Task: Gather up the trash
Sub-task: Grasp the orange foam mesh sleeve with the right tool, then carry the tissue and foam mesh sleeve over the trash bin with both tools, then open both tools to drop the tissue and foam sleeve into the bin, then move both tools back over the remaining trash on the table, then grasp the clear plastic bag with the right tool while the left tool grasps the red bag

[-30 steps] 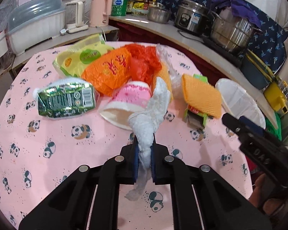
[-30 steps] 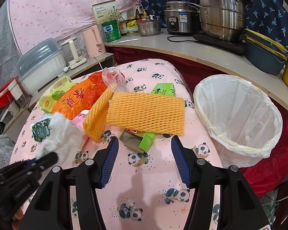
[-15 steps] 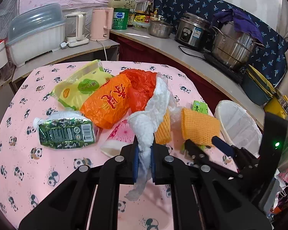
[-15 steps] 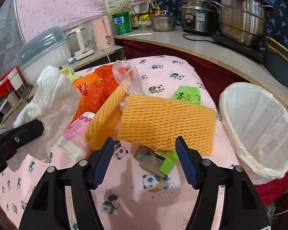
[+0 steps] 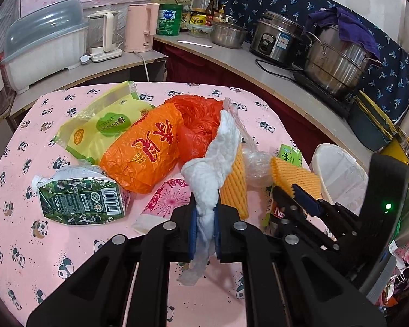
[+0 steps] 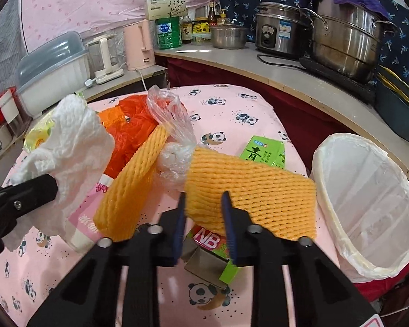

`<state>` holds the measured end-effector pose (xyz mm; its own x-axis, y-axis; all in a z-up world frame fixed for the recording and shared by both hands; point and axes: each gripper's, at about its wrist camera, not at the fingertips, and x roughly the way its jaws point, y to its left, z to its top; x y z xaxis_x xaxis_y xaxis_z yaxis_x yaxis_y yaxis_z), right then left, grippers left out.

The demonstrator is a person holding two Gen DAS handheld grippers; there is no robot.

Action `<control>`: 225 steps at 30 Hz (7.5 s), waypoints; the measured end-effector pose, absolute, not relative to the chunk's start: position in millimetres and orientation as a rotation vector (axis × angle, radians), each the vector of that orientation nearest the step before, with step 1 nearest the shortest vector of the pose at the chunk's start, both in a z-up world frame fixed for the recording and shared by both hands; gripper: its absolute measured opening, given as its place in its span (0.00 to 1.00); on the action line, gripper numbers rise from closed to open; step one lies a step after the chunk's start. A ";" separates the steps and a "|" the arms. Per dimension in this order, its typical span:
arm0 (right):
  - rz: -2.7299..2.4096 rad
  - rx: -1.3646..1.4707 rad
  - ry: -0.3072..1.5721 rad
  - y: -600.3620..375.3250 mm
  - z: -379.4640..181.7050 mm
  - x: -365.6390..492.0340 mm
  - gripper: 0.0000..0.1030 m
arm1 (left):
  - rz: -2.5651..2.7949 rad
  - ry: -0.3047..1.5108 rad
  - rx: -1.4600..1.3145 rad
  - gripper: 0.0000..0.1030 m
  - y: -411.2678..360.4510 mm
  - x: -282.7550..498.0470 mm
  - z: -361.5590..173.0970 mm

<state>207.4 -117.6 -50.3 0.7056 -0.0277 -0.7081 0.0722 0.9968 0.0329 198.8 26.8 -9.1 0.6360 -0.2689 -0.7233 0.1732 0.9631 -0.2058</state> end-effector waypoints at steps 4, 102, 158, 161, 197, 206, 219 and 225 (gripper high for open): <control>-0.058 0.095 0.757 -128.2 -38.4 201.0 0.10 | -0.263 0.829 -0.112 0.09 20.4 195.0 -1.3; -0.177 0.282 0.531 -289.1 44.0 135.8 0.54 | -0.368 0.751 0.014 0.61 -118.1 195.3 26.7; 0.040 0.126 0.821 -117.8 -45.4 264.6 0.44 | -0.130 0.832 -0.162 0.62 75.7 243.6 -21.4; 0.043 0.131 0.843 -118.9 -54.9 273.9 0.43 | -0.144 0.833 -0.148 0.62 66.6 251.6 -22.3; 0.047 0.277 0.752 -171.5 -42.6 288.2 0.17 | -0.219 0.959 -0.107 0.16 -7.7 325.1 -67.7; 0.040 0.292 0.706 -182.2 -20.9 274.7 0.17 | -0.227 0.912 -0.107 0.13 -9.1 309.3 -42.0; -0.013 0.311 0.610 -215.0 26.1 221.1 0.17 | -0.303 0.816 -0.067 0.13 -50.3 261.1 18.0; -0.058 0.334 0.580 -245.4 36.4 191.2 0.17 | -0.357 0.800 -0.027 0.13 -86.8 236.1 30.0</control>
<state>191.2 -245.4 36.4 0.8364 0.0395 -0.5468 0.1470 0.9447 0.2930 236.1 -86.8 30.0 0.6407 -0.3230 -0.6966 0.3024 0.9400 -0.1578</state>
